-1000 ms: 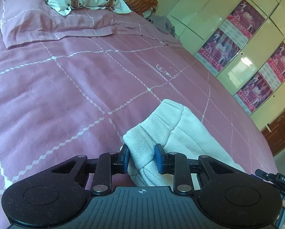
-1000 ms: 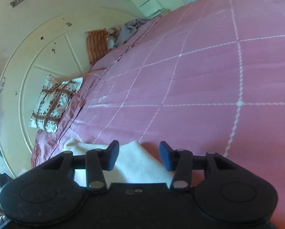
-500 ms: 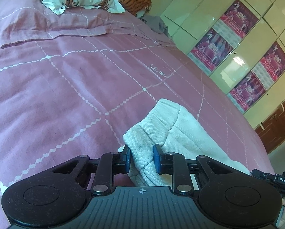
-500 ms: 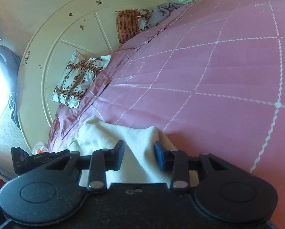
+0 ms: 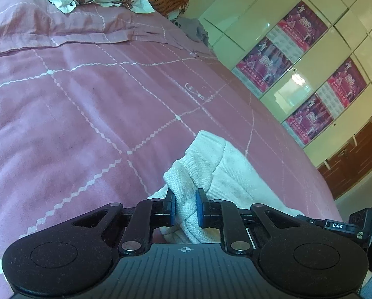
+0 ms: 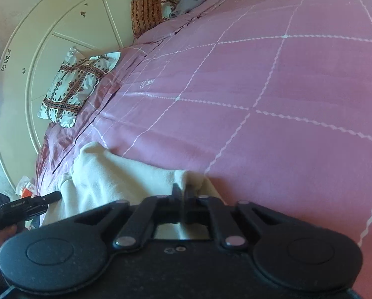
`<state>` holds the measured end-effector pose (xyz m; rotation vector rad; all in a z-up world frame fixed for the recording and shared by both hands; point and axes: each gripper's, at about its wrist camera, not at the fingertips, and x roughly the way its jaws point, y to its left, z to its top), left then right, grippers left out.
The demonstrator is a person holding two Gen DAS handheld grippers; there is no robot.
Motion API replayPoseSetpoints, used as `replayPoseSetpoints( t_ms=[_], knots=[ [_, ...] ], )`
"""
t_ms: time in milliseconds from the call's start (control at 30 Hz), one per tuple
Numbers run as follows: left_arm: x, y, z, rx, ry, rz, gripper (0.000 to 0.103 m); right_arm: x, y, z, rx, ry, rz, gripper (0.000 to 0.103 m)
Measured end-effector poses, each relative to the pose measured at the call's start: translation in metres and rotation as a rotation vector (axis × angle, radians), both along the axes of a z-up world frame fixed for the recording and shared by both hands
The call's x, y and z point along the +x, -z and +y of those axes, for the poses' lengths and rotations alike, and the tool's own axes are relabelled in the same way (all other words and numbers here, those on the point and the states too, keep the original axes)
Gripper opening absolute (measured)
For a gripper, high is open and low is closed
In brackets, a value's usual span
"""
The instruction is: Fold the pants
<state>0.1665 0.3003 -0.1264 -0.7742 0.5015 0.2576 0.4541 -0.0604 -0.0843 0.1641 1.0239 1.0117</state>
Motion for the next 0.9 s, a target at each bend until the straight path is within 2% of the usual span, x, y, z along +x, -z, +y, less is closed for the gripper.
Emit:
replayPoseSetpoints(
  t_ms=[100,167,200,267,300,367,400,467,567,633,733,800,833,900],
  knots=[
    [-0.010,-0.009,-0.003,0.038,-0.002,-0.055,0.014,-0.005,-0.019,-0.008,0.033,0.040,-0.093,0.002],
    [-0.011,-0.003,-0.004,0.066,0.005,-0.024,0.014,-0.004,-0.030,-0.016,0.065,0.102,-0.139,0.002],
    [-0.010,0.005,0.000,0.049,0.006,0.001,0.014,-0.003,-0.030,-0.019,0.058,0.127,-0.161,0.001],
    [-0.009,0.015,0.008,-0.018,-0.004,-0.003,0.015,0.008,-0.009,-0.015,-0.013,0.161,-0.107,0.001],
    [-0.008,0.012,0.007,-0.006,0.005,0.004,0.016,0.009,0.002,-0.010,-0.068,0.156,-0.096,0.002],
    [-0.006,0.006,0.005,0.030,0.032,0.032,0.022,0.002,0.010,-0.005,-0.084,0.153,-0.118,0.006],
    [-0.009,0.005,0.007,0.020,0.035,0.040,0.034,0.001,0.008,-0.009,-0.067,0.182,-0.113,0.015],
    [-0.022,-0.001,0.010,0.034,0.008,0.051,0.048,-0.003,0.000,-0.023,-0.029,0.246,-0.116,0.018],
    [-0.038,-0.026,0.004,0.124,-0.015,0.023,0.048,-0.019,-0.023,-0.059,0.008,0.304,-0.170,0.018],
    [-0.031,-0.042,-0.009,0.185,0.040,-0.003,0.048,-0.037,-0.038,-0.082,0.007,0.323,-0.225,0.018],
    [0.000,-0.056,-0.043,0.280,0.184,-0.024,0.048,-0.057,-0.040,-0.105,0.015,0.337,-0.204,0.018],
    [0.025,-0.054,-0.066,0.309,0.271,-0.011,0.048,-0.068,-0.034,-0.107,0.002,0.329,-0.195,0.018],
    [0.035,-0.047,-0.073,0.302,0.306,0.011,0.048,-0.072,-0.029,-0.105,0.003,0.323,-0.179,0.018],
    [0.052,-0.022,-0.083,0.262,0.339,0.186,0.048,-0.075,-0.015,-0.099,-0.057,0.326,-0.155,0.015]
  ],
)
